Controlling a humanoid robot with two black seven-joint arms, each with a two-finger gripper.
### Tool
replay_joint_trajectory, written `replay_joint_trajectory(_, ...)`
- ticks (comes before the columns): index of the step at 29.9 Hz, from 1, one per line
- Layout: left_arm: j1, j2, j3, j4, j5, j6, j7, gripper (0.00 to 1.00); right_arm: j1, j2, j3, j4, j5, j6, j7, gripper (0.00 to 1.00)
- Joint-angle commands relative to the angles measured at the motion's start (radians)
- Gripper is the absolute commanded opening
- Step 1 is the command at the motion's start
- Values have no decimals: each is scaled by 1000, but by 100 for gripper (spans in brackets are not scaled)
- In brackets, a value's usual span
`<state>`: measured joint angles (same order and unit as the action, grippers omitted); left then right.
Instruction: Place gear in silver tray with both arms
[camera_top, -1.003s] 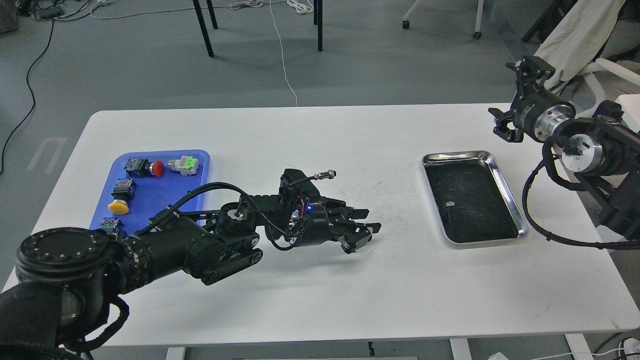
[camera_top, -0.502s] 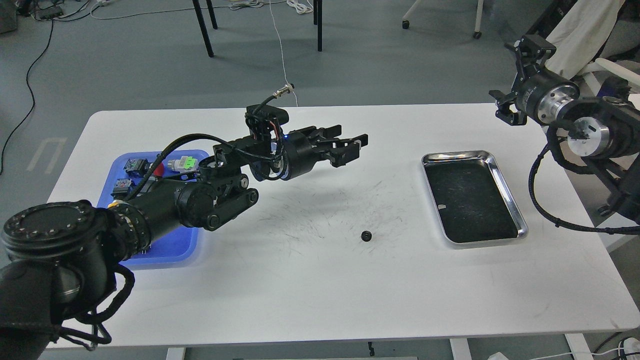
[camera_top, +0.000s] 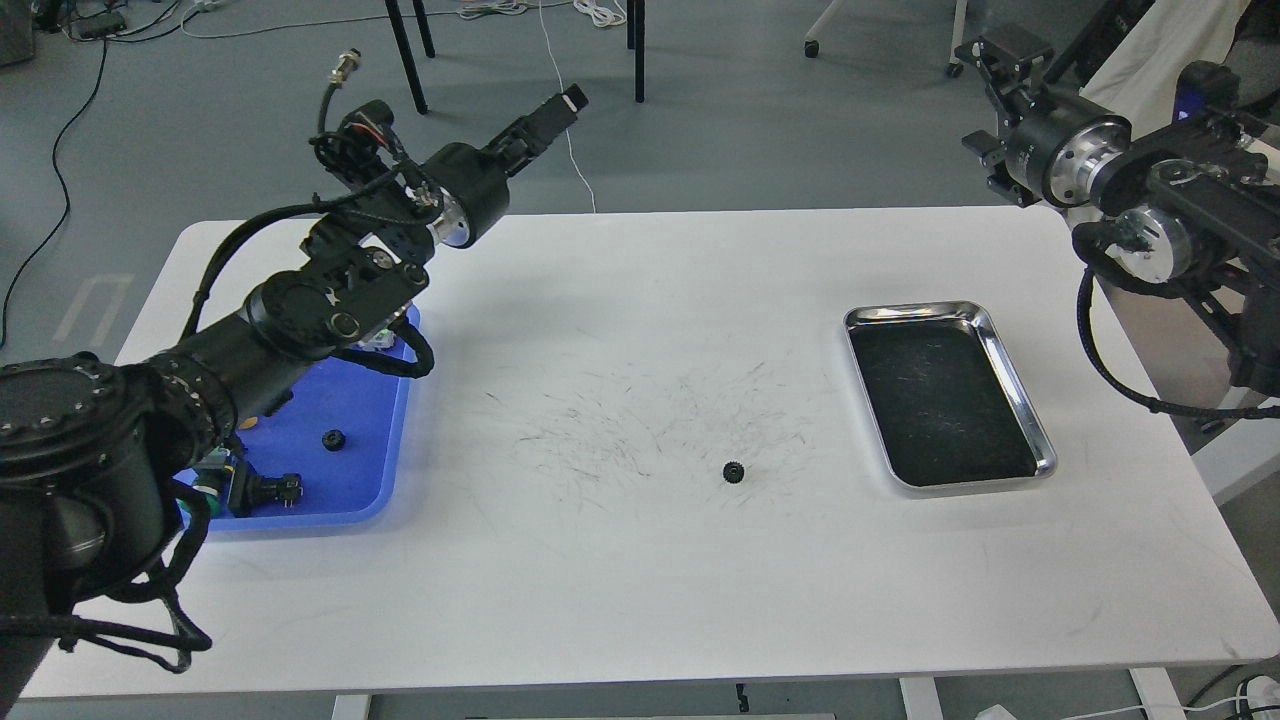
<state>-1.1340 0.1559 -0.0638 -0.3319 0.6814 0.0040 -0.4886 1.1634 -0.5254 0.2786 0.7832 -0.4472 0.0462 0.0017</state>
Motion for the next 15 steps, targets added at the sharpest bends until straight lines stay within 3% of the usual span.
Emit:
replay_joint_trajectory(1,-3,74,-10,34,-51,-91,0,96,54,11,-77,14,-13,10,0,98)
replay_joint_trajectory(10,13,154,-60,232,-244,-425,0,96,167,126,-303,77,-97,70,7,98)
replay_joint_trajectory(15,28,177,-80,275,-284,-481,0,96,186,148,-323,128,-172,125,12,99)
